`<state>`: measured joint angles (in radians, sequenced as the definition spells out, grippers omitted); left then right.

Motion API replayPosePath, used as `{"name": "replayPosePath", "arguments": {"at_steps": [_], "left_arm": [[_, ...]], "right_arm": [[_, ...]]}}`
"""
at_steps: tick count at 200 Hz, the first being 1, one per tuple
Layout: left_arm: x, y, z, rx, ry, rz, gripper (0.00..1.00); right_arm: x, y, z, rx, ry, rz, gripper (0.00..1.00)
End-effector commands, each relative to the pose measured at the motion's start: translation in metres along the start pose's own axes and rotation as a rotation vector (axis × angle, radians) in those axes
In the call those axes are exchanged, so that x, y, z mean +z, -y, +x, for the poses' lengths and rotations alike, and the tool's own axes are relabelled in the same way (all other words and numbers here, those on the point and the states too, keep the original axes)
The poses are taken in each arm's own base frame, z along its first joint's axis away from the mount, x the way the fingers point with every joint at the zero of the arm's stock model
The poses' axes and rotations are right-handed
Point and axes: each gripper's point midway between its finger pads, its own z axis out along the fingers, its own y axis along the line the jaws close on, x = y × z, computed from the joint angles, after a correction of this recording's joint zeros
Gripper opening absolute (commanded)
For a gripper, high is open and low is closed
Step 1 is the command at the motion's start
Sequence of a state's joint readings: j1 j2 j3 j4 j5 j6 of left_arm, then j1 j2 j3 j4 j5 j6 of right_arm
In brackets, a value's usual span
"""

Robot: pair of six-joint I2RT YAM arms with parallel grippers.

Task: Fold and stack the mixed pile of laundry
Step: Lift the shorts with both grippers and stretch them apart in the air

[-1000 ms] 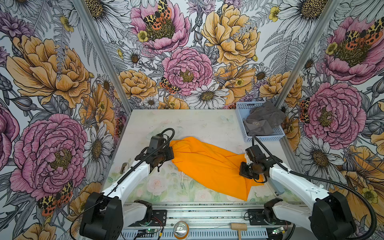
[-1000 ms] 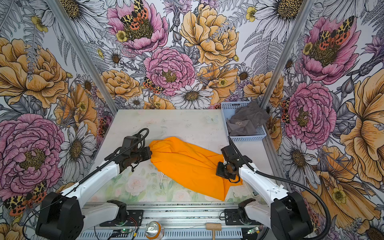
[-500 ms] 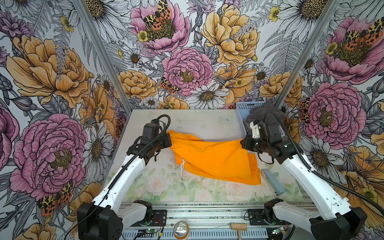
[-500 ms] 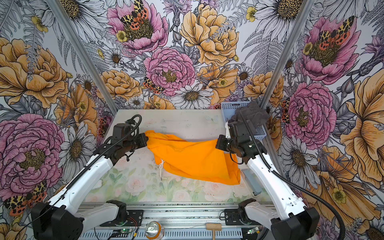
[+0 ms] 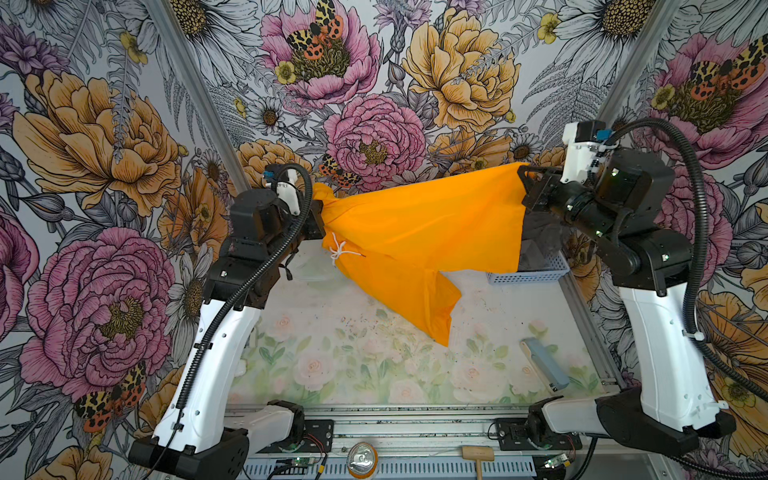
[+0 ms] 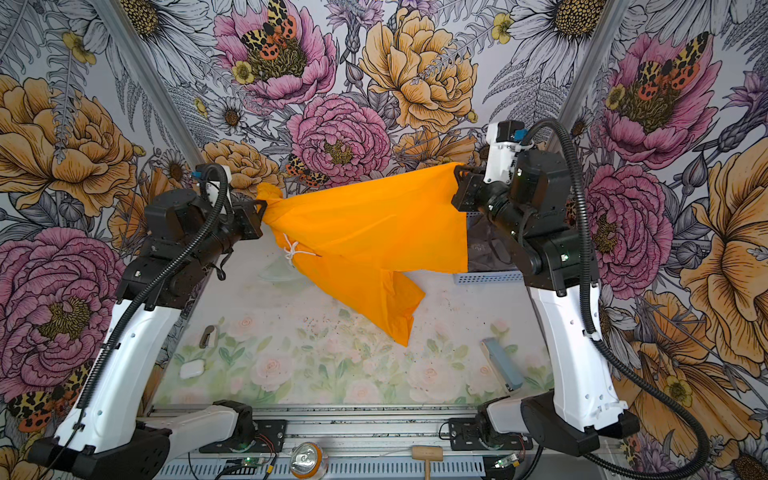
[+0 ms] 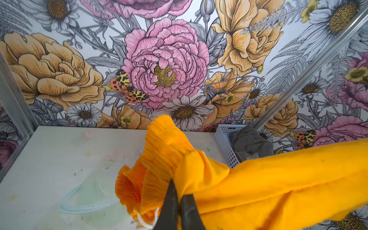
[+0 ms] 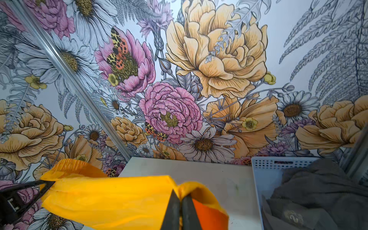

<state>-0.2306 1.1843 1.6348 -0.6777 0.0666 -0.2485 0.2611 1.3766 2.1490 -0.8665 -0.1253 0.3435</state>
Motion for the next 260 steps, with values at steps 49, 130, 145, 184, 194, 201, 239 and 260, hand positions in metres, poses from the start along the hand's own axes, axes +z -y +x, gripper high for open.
{"name": "replayPosePath", "arguments": {"at_steps": [49,130,145,184,194,201,239,260], "left_arm": [[-0.088,0.012,-0.073,0.067,0.255,-0.033,0.0],[-0.121,0.019,-0.1,0.07,0.309,-0.044,0.0],[-0.097,0.008,-0.093,0.075,0.256,-0.093,0.0],[-0.01,-0.041,-0.065,-0.02,0.094,-0.116,0.0],[0.013,-0.053,-0.056,-0.035,0.058,-0.122,0.0],[0.025,-0.057,-0.05,-0.037,0.038,-0.121,0.0],[0.038,-0.057,-0.047,-0.033,0.042,-0.111,0.0],[0.023,-0.053,-0.055,-0.018,0.073,-0.114,0.0]], "right_arm": [[-0.083,-0.04,-0.074,-0.09,0.241,-0.115,0.0],[-0.077,-0.022,-0.097,-0.109,0.313,0.003,0.0],[-0.046,-0.002,-0.094,-0.113,0.286,0.078,0.0],[0.061,0.055,-0.056,-0.077,0.132,0.169,0.0],[0.085,0.066,-0.044,-0.063,0.098,0.177,0.0],[0.099,0.07,-0.037,-0.058,0.08,0.17,0.0],[0.12,0.066,-0.035,-0.035,0.078,0.12,0.0],[0.11,0.056,-0.044,-0.038,0.105,0.083,0.0]]}}
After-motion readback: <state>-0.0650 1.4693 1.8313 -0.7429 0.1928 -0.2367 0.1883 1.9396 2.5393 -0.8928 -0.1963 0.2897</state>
